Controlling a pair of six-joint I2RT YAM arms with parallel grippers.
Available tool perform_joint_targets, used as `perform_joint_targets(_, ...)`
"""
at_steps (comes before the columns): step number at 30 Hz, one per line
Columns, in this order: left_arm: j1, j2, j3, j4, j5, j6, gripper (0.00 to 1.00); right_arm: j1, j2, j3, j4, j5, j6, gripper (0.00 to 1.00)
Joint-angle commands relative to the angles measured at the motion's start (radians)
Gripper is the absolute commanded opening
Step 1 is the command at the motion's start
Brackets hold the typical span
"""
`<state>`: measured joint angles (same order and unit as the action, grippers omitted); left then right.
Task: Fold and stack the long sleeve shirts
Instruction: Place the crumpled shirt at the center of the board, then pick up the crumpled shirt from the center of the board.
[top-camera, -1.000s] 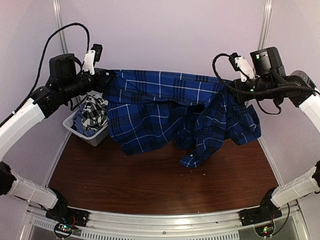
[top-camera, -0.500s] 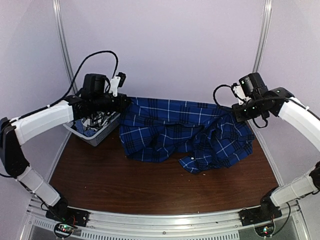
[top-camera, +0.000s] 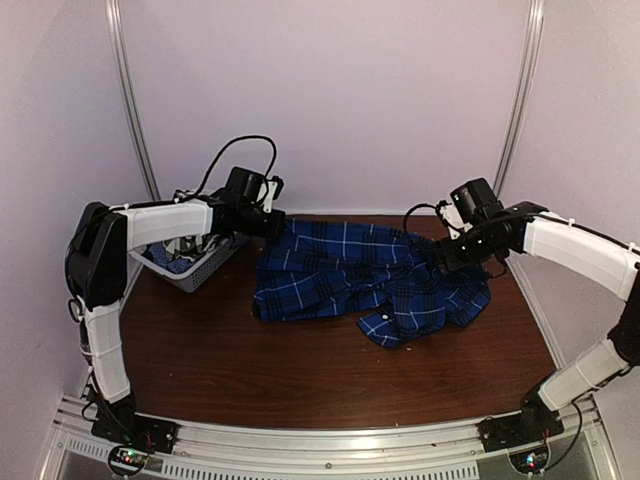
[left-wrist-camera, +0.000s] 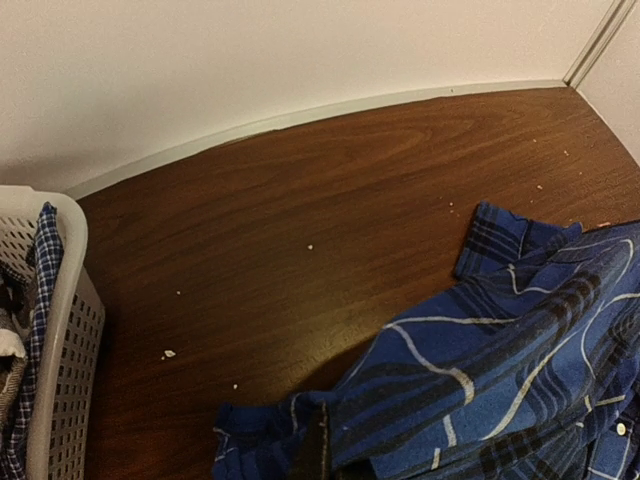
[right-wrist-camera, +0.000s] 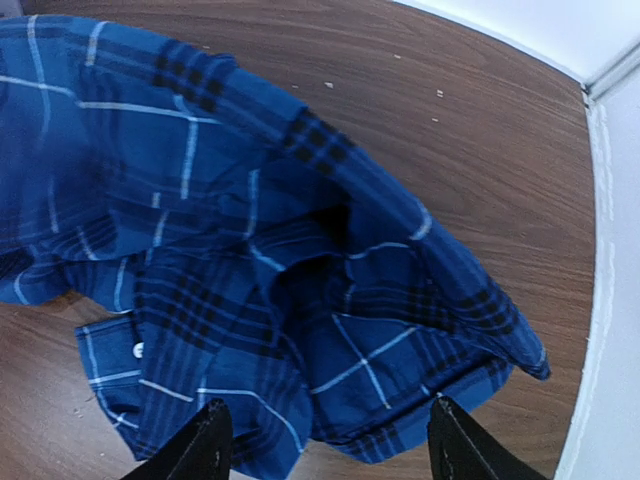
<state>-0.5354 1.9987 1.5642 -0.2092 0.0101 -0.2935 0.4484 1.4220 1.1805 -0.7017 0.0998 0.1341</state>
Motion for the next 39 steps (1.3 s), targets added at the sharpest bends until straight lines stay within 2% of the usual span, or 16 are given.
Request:
perform_joint_targets(1, 0.011, -0.012, 0.048, 0.030, -0.011, 0.009, 0.00, 0.009, -0.005, -0.068, 0.141, -0.127, 0.004, 0.67)
perform_joint_targets(9, 0.011, -0.057, 0.003, 0.040, 0.005, 0.008, 0.00, 0.006, 0.175, -0.005, 0.226, -0.135, -0.008, 0.65)
perform_joint_targets(13, 0.011, -0.074, -0.010, 0.040, 0.028, 0.009, 0.00, 0.002, 0.283, 0.064, 0.208, -0.106, -0.033, 0.59)
perform_joint_targets(17, 0.011, -0.093, -0.029, 0.042, 0.025, 0.016, 0.00, -0.008, 0.335, 0.110, 0.202, -0.065, -0.057, 0.46)
perform_joint_targets(19, 0.011, -0.103, -0.039, 0.044, 0.022, 0.020, 0.00, -0.013, 0.344, 0.123, 0.199, -0.064, -0.066, 0.37)
perform_joint_targets(24, 0.011, -0.137, -0.068, 0.038, 0.013, 0.040, 0.00, -0.017, 0.283, 0.106, 0.155, -0.019, -0.060, 0.00)
perform_joint_targets(29, 0.012, -0.173, -0.113, 0.031, 0.039, 0.094, 0.01, -0.020, 0.070, 0.003, 0.132, -0.004, -0.009, 0.00)
perform_joint_targets(34, 0.011, -0.125, -0.062, -0.009, 0.052, 0.137, 0.08, -0.036, -0.080, -0.042, 0.104, -0.032, 0.007, 0.00)
perform_joint_targets(36, 0.011, -0.111, -0.044, -0.015, 0.060, 0.144, 0.17, -0.050, -0.092, -0.042, 0.099, -0.023, 0.003, 0.00)
perform_joint_targets(39, 0.011, -0.132, -0.061, -0.015, 0.051, 0.150, 0.40, -0.086, -0.091, -0.038, 0.072, 0.020, 0.004, 0.00)
